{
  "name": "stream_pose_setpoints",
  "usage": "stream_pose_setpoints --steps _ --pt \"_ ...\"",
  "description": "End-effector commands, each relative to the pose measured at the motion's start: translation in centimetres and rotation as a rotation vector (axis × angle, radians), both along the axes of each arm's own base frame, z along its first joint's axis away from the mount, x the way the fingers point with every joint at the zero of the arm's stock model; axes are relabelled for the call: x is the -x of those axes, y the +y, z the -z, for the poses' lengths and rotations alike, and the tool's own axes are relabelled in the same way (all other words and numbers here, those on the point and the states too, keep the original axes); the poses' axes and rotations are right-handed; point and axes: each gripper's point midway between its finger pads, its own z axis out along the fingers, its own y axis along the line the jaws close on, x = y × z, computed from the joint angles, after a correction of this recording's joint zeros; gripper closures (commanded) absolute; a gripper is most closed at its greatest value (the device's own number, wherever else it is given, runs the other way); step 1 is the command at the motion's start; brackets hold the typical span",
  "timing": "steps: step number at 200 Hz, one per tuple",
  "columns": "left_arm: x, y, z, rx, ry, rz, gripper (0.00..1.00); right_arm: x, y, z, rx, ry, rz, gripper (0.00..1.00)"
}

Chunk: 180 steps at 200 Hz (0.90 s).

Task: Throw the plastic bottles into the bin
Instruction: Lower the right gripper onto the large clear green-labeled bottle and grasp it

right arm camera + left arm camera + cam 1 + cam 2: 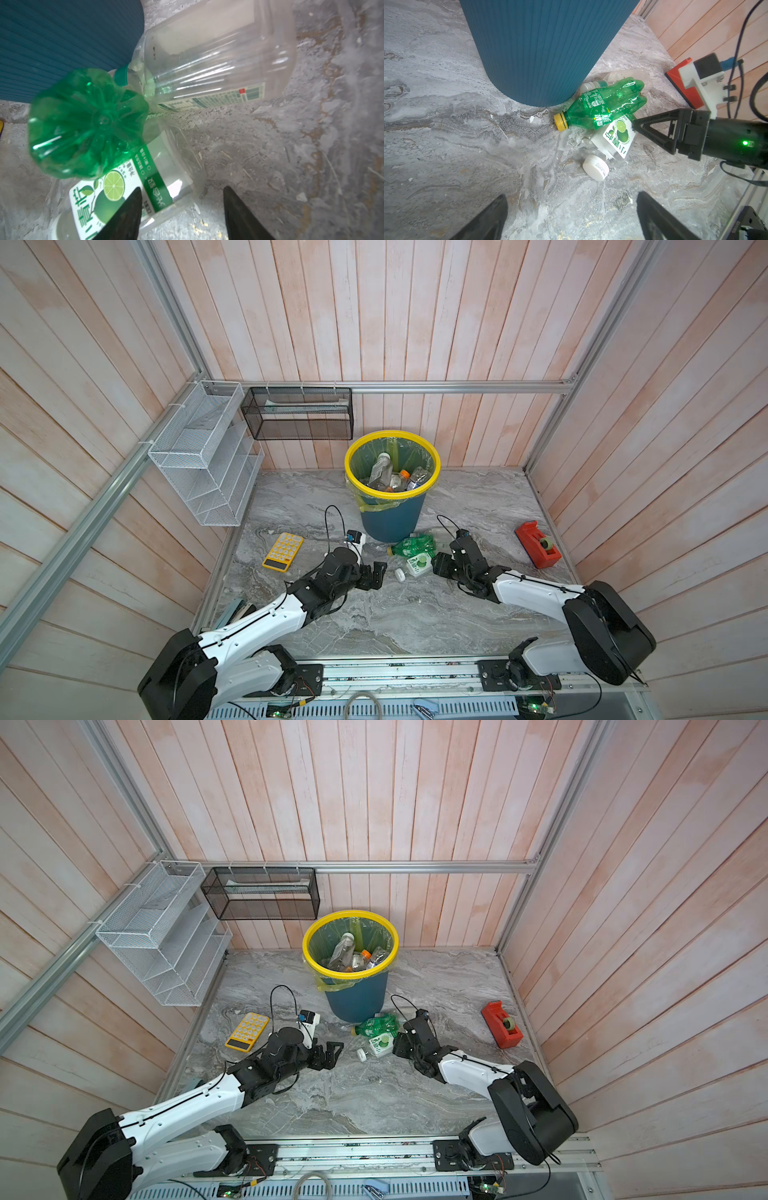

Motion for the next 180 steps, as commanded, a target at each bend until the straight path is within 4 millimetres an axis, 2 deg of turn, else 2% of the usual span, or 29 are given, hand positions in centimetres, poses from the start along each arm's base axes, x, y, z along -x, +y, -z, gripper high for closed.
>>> stream_pose_setpoints --steps 1,38,59,84,104,122,124,132,180 --pt "0.3 0.4 -0.2 0.004 -0.01 -0.01 0.02 2.5 -4.0 3.3 0.181 0.109 0.008 0.39" --pt "0.5 0.7 -0.1 0.007 -0.013 -0.015 0.02 2.7 -6.8 1.5 0.189 0.077 0.057 0.4" --pt "0.6 -0.4 0.0 0.03 -0.01 0.032 0.02 2.6 -7.5 0.0 0.175 0.049 0.065 0.37" --pt "0.6 -2.8 0.6 0.06 0.014 0.117 0.03 2.3 -6.7 -1.9 0.114 -0.006 0.05 0.29" --pt "0.7 -5.9 1.1 0.044 0.012 0.212 0.03 2.0 -6.0 -3.1 0.056 -0.055 0.044 0.21" --pt "0.6 -8.5 2.2 0.009 0.024 0.277 0.02 2.2 -5.4 -3.4 0.018 -0.066 0.018 0.17" --pt "0.5 -8.8 2.4 0.008 0.027 0.283 0.02 1.9 -6.0 -3.4 0.016 -0.067 0.04 0.17" --pt "0.4 -9.8 2.9 0.01 0.029 0.307 0.02 1.9 -6.3 -3.4 0.014 -0.064 0.048 0.15" --pt "-1.1 -12.5 3.7 0.013 -0.016 0.363 0.0 2.5 -7.4 -3.5 -0.016 -0.079 0.072 0.12"
